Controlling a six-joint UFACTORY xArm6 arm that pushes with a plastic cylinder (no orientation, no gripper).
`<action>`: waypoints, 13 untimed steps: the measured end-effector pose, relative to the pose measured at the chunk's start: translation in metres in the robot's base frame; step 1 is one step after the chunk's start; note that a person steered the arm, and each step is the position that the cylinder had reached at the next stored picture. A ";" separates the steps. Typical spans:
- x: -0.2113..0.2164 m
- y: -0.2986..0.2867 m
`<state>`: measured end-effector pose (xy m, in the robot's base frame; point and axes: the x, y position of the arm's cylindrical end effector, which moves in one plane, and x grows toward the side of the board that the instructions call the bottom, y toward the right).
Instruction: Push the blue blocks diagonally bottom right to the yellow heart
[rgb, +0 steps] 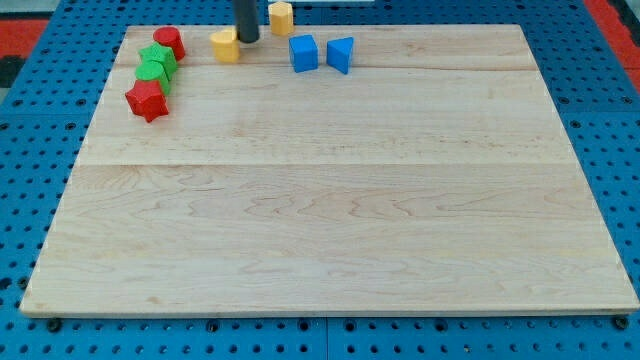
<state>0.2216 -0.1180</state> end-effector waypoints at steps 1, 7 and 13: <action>-0.010 0.020; 0.041 0.137; 0.075 0.053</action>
<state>0.2965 -0.0645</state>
